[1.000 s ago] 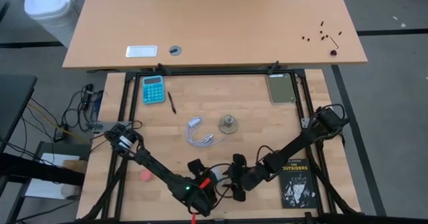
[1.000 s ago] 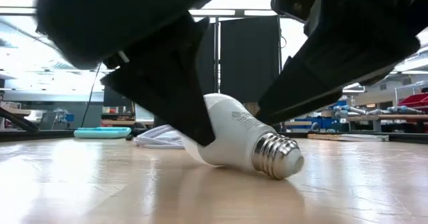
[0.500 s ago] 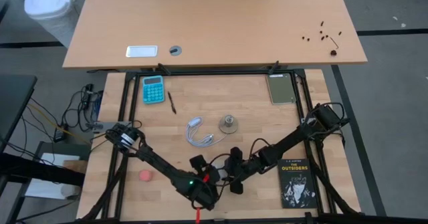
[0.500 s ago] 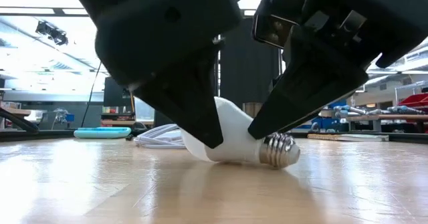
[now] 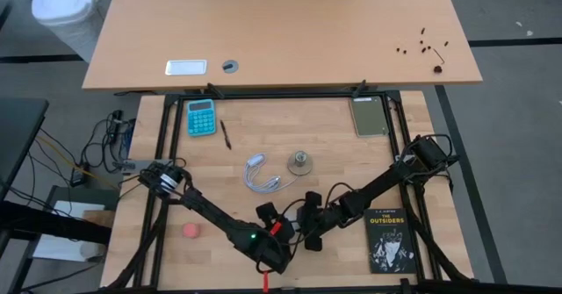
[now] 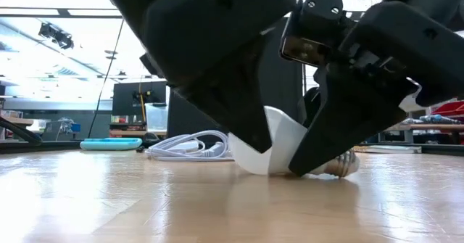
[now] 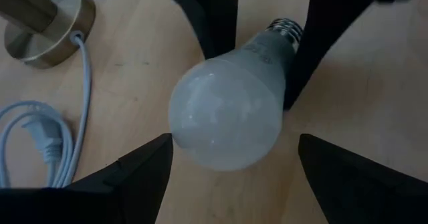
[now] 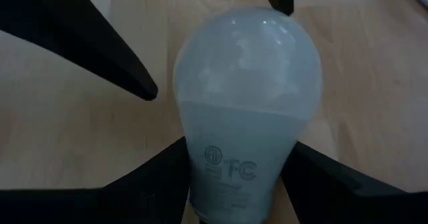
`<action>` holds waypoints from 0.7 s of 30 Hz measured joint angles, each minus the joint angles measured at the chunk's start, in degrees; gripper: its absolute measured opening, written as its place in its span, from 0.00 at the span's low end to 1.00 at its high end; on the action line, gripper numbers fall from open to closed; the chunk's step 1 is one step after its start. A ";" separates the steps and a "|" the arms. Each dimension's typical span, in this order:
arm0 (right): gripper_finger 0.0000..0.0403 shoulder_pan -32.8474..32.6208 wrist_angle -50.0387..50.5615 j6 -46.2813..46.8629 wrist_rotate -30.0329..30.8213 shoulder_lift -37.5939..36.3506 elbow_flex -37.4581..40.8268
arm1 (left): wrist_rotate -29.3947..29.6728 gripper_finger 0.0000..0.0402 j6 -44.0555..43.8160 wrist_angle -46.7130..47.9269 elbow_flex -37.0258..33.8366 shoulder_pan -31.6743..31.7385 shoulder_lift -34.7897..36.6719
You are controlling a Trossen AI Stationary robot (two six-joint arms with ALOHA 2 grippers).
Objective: Screw lightbulb
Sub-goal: Insert the white lightbulb into the desk lamp
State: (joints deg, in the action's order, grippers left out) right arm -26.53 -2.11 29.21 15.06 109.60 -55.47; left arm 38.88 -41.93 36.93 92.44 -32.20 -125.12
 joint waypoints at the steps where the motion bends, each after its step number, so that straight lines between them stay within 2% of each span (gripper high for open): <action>1: 0.56 -0.01 0.40 -0.42 0.47 0.00 -0.01 | -0.05 0.81 0.04 -0.03 0.00 0.05 0.00; 4: 0.51 -0.01 1.30 -0.91 1.61 0.00 -0.02 | -0.36 0.81 0.13 0.87 0.00 0.06 0.54; 9: 0.36 0.01 2.58 -1.13 1.84 -0.21 -0.10 | 0.08 0.81 -1.06 3.97 0.00 -0.53 4.05; 16: 0.35 0.02 5.24 -2.82 2.29 -3.90 0.12 | 8.45 0.81 -1.59 7.21 0.00 -2.18 10.24; 21: 0.36 0.03 11.87 -3.60 6.48 -9.74 0.14 | 13.86 0.81 0.98 7.70 0.00 -2.47 13.65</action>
State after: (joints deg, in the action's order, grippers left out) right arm -26.50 9.76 25.61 21.55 99.86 -55.33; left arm 52.73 -40.96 44.62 92.44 -34.68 -111.47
